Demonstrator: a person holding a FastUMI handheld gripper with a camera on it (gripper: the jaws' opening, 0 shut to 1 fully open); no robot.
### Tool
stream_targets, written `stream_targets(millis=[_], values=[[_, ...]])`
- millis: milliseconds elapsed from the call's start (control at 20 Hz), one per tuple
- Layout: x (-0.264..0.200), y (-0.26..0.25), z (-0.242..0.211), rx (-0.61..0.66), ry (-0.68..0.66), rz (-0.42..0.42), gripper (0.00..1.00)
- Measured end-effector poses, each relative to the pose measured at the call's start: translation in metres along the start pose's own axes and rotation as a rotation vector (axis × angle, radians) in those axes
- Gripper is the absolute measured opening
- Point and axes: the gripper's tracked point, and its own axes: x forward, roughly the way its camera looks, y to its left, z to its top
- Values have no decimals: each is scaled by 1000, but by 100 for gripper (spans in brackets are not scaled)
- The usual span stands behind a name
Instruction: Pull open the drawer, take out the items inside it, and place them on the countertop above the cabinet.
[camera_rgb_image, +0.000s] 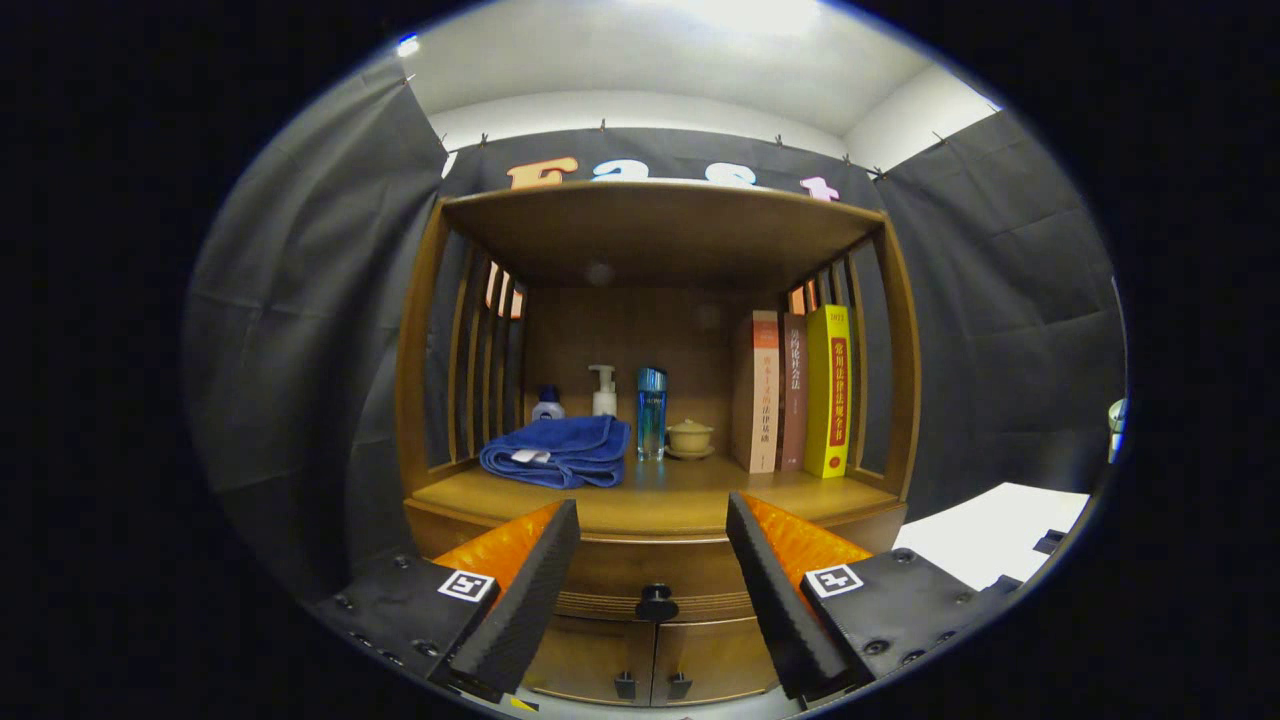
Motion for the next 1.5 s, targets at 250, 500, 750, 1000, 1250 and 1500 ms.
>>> stream_targets(millis=[250, 500, 750, 1000, 1250, 1500], values=[[26, -1, -61, 23, 46, 8, 97], [40, -7, -115, 5, 97, -8, 97], [54, -8, -158, -2, 146, -10, 97], [62, -8, -172, -27, 162, -13, 97], [66, -4, -182, -11, 180, -8, 84], [66, -2, -183, -23, 177, -10, 59]])
